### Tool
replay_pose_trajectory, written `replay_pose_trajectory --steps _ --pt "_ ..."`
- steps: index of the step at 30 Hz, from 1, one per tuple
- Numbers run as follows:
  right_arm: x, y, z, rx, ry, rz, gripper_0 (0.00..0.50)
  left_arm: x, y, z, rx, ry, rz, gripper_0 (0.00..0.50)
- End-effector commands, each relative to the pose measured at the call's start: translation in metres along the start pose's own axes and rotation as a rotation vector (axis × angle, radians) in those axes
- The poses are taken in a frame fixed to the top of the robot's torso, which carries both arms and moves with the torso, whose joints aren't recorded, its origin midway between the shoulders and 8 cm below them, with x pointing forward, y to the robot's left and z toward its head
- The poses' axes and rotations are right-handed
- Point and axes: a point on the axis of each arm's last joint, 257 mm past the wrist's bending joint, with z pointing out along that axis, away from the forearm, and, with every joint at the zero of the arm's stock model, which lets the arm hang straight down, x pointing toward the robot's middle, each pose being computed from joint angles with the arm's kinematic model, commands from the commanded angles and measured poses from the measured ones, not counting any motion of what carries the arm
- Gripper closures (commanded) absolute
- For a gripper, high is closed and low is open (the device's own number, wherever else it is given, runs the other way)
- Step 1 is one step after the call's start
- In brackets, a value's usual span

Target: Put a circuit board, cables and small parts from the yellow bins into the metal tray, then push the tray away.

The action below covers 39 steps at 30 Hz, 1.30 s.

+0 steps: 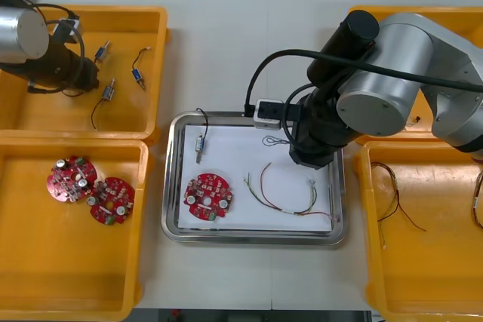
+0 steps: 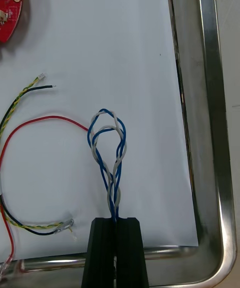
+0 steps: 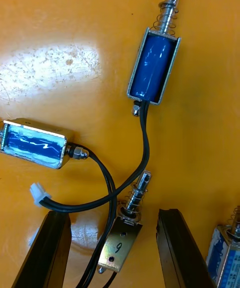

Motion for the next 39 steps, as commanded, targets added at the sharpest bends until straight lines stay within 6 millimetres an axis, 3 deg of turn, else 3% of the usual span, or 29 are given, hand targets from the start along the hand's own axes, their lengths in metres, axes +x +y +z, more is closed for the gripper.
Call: replay_pose_trajectory --steps 1,10,14,16,18,19,20,21,39 --pt "-0.018 -0.005 0.009 0.017 -0.023 -0.109 0.500 -0.035 0.004 -0.018 -0.024 -0.063 0.083 0.000" --pt "-0.027 -0.009 0.025 0.067 -0.046 -0.147 0.498 -0.025 0.003 -0.011 -0.036 -0.040 0.095 0.000" --pt "-0.027 -0.007 0.029 0.070 -0.048 -0.151 0.447 -0.022 0.003 -0.010 -0.037 -0.035 0.095 0.000" --pt "-0.028 -0.006 0.029 0.068 -0.050 -0.150 0.353 -0.021 0.004 -0.009 -0.037 -0.034 0.095 0.000" --pt "-0.028 -0.004 0.030 0.062 -0.050 -0.148 0.132 -0.020 0.005 -0.009 -0.039 -0.031 0.094 0.000" --pt "-0.029 -0.004 0.029 0.060 -0.055 -0.144 0.020 -0.019 0.005 -0.008 -0.039 -0.030 0.095 0.103" --pt "-0.029 -0.003 0.029 0.057 -0.054 -0.142 0.000 -0.018 0.005 -0.008 -0.039 -0.028 0.095 0.222" --pt "-0.030 -0.002 0.029 0.053 -0.056 -0.139 0.000 -0.019 0.005 -0.008 -0.039 -0.030 0.095 0.500" --pt "-0.031 0.007 0.028 0.012 -0.065 -0.096 0.000 -0.015 0.013 -0.012 -0.039 -0.012 0.089 0.500"
